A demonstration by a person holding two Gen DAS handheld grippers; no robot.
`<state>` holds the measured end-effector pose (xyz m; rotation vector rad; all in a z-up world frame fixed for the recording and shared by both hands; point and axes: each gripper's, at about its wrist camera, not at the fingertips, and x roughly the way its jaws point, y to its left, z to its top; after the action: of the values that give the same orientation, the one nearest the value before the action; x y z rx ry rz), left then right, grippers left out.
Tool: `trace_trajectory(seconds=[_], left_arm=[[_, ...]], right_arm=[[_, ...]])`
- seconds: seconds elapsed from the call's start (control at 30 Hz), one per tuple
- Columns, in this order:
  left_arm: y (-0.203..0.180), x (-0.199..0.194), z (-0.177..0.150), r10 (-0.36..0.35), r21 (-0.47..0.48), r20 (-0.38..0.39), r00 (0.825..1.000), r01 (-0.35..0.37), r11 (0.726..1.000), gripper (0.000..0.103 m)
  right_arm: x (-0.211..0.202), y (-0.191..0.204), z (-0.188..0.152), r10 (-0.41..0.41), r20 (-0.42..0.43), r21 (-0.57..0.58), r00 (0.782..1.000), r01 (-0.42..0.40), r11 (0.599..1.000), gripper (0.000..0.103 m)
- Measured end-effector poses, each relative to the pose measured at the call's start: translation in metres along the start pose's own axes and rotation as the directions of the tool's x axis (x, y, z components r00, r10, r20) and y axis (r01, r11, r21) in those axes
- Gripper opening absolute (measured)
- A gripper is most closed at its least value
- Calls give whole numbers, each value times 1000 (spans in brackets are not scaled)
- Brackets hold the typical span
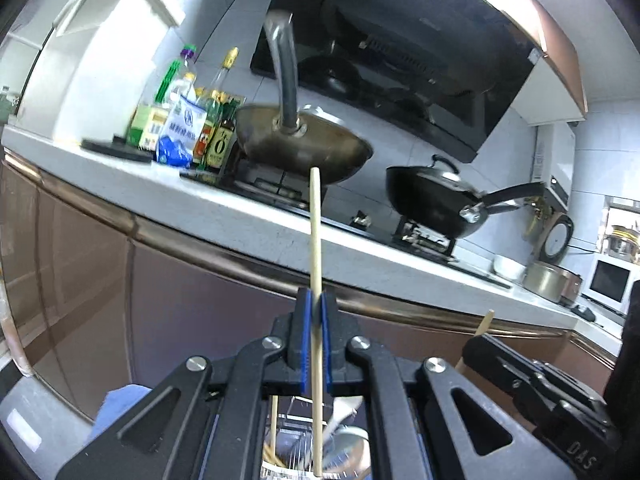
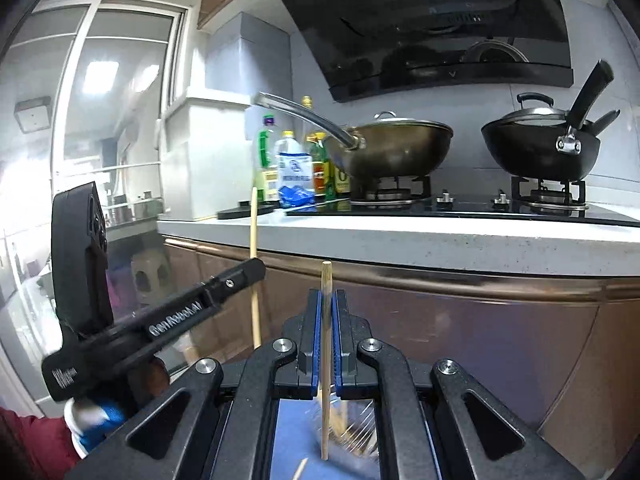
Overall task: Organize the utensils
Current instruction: 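Carry both chopsticks over the holder and release them inside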
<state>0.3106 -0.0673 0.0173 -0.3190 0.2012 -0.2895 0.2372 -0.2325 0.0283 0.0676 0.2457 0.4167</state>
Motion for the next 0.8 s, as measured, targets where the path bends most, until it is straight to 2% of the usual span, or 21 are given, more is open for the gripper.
trace_trajectory(seconds=[0.2,0.43,0.6,0.7,0.8], left_arm=[[17,55,-39,49,-37,-29,998,-50,998,5],[21,81,-82,101,-2,-7,995,-101,995,5],[21,80,-100,125,20,15,992,-125,992,6],[19,70,-98,107,34,18,994,-107,994,7],[17,62,-87,95,56,-6,995,-94,994,9]], right_arm=[[42,-29,-23,-36,3,9,999,36,999,5],[66,-37,-58,-65,-18,-13,998,65,998,5],[70,-38,-73,-84,-36,-33,996,82,996,5],[68,-42,-78,-91,-43,-23,995,90,996,5],[62,-45,-77,-93,-44,-5,995,93,996,12]])
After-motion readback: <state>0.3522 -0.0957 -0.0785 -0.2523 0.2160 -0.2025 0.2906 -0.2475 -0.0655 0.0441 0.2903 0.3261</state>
